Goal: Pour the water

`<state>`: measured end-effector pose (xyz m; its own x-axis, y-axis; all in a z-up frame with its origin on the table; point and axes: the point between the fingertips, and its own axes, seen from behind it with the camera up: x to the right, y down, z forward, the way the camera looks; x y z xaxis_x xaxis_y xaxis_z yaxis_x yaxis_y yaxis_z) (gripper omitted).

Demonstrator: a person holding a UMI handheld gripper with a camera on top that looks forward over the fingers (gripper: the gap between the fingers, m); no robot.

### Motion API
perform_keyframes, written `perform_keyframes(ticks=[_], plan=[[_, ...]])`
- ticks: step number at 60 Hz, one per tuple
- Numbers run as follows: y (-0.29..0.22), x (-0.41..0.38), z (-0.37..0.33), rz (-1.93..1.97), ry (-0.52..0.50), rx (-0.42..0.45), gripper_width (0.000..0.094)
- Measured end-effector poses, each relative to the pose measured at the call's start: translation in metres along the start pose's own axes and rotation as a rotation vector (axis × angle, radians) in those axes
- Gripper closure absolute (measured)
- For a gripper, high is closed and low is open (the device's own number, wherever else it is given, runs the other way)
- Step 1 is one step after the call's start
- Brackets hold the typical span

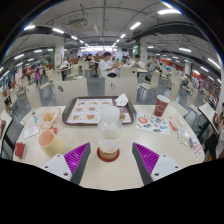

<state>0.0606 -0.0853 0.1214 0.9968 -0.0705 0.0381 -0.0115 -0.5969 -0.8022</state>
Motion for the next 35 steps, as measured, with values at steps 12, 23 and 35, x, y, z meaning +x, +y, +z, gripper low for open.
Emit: perform_keyframes(ticks=[12,23,35], plan=[[0.009,-0.013,-0.085,-0.012,0.008,-0.039,0.0089],[0.02,-0.021,-0.122,-0.048,0.005,-0.04,0.0089],[0.024,-0.02,-0.135,-0.045,0.005,-0.038,0.0087]])
